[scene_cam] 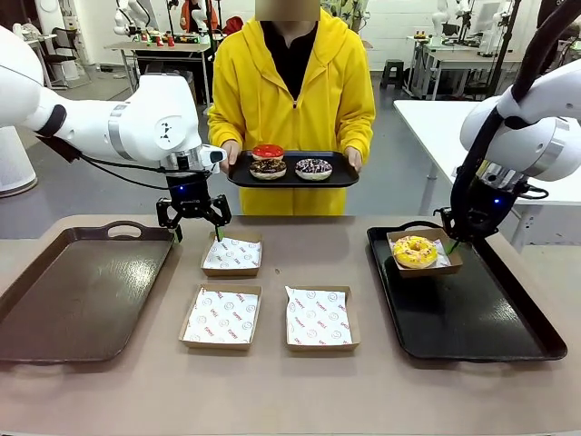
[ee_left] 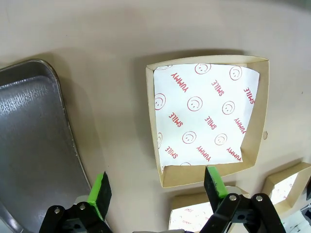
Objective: Individually package the donuts and arrange them on the tray.
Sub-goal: Place the picked Paper togo box on the Handle tray while simultaneously picking up another Paper togo box from the table with the other hand.
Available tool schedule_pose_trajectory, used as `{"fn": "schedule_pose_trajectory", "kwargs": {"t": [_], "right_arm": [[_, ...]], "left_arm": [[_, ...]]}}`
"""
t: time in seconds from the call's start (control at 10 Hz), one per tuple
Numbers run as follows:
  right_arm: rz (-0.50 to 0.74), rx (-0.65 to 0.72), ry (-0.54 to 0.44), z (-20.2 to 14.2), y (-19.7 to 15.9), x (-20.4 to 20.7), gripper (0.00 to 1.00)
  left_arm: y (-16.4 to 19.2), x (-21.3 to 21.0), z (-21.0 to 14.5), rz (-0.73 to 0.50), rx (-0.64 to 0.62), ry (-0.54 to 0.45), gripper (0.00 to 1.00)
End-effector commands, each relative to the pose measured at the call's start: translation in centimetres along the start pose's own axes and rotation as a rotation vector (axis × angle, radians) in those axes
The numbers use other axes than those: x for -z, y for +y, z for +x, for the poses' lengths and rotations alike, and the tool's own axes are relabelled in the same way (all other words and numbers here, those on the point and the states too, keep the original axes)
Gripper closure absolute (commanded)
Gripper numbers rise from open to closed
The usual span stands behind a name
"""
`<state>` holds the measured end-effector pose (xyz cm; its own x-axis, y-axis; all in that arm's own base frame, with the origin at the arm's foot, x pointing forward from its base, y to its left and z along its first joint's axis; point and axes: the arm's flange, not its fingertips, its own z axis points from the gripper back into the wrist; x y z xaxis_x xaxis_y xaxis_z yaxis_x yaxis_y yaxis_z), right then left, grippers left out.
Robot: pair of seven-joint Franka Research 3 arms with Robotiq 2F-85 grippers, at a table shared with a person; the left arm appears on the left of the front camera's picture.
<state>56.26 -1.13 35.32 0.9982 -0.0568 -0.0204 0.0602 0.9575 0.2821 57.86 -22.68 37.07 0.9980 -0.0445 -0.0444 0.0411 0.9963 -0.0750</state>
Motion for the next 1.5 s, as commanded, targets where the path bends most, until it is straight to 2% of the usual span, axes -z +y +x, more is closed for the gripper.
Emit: {"fn": "schedule_pose_trajectory", "kwargs": {"t": [0.0, 0.1, 0.2, 0.3, 0.7, 1.4], "right_arm": [[0.003, -0.014, -0.002, -0.2, -0.1, -0.2, 0.99], [0.0, 0.0, 0.0, 0.0, 0.0, 0.0, 0.99], [-0.094, -0.007, -0.027, -0.2, 1.1, -0.1, 0.99], [-0.117, 0.013, -0.012, 0.0, 1.8, -0.2, 0.99], [-0.108, 0.033, -0.015, 1.2, 2.2, -1.2, 0.99], [-0.132, 0.066, 0.018, 3.8, 2.3, -0.1, 0.99]], "left_arm": [[0.0, 0.0, 0.0, 0.0, 0.0, -0.001, 0.0], [0.0, 0.0, 0.0, 0.0, 0.0, 0.0, 0.0], [-0.2, 0.4, 0.3, 0.023, -0.016, 0.005, 0.0], [-0.3, 0.8, 0.5, 0.037, -0.053, -0.003, 0.0], [-0.4, 2.1, 0.6, 0.113, -0.234, -0.101, 0.0], [-0.7, 4.3, 0.5, 0.129, -0.246, -0.091, 0.0]]}}
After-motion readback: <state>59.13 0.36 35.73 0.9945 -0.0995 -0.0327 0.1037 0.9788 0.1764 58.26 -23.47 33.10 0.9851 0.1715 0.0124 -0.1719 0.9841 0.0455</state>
